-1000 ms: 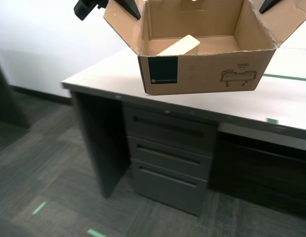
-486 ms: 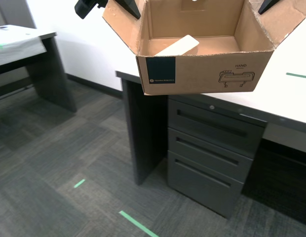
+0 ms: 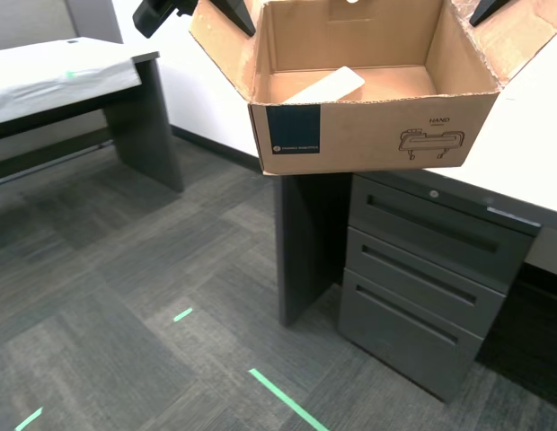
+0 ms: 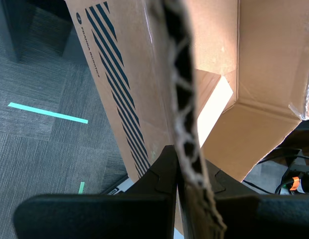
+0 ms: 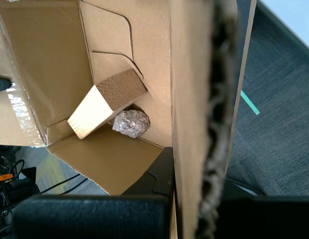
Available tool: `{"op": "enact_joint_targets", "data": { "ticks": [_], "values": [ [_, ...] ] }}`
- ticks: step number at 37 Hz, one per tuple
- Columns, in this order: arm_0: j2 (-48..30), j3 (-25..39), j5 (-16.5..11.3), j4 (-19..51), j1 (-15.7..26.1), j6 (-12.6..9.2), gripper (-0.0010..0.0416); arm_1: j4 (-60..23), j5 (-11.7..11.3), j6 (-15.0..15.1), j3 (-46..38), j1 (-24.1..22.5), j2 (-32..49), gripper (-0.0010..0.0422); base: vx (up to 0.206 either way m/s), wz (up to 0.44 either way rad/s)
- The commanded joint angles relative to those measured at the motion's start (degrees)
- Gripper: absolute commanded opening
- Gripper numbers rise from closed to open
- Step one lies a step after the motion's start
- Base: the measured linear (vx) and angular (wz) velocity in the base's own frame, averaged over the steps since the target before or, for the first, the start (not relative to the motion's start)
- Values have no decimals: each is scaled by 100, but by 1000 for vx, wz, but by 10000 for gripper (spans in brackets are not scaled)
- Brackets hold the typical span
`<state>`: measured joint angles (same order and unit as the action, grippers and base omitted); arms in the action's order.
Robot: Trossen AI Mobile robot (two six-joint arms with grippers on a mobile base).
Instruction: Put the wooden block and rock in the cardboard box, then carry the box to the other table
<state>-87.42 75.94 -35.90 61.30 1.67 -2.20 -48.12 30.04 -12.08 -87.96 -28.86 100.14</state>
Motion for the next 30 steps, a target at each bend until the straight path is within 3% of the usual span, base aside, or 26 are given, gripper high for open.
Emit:
{"op": "enact_joint_targets", "data": {
  "ticks": [1, 16, 20, 30],
  "values": [
    [-7, 9, -22, 9, 4, -11, -1, 76, 39, 11, -9, -13, -11, -1, -51, 183],
    [-37, 7, -11, -114, 15, 120, -1, 254, 39, -76, -9, -39, -11, -1, -43, 167],
    [-37, 7, -11, -144, 22, 114, -1, 264, 39, -407, -9, -59, -11, -1, -16, 137],
    [-37, 7, -11, -232, 46, 114, -1, 282, 7, -553, -9, -269, -17, -1, -6, 126]
  ]
}}
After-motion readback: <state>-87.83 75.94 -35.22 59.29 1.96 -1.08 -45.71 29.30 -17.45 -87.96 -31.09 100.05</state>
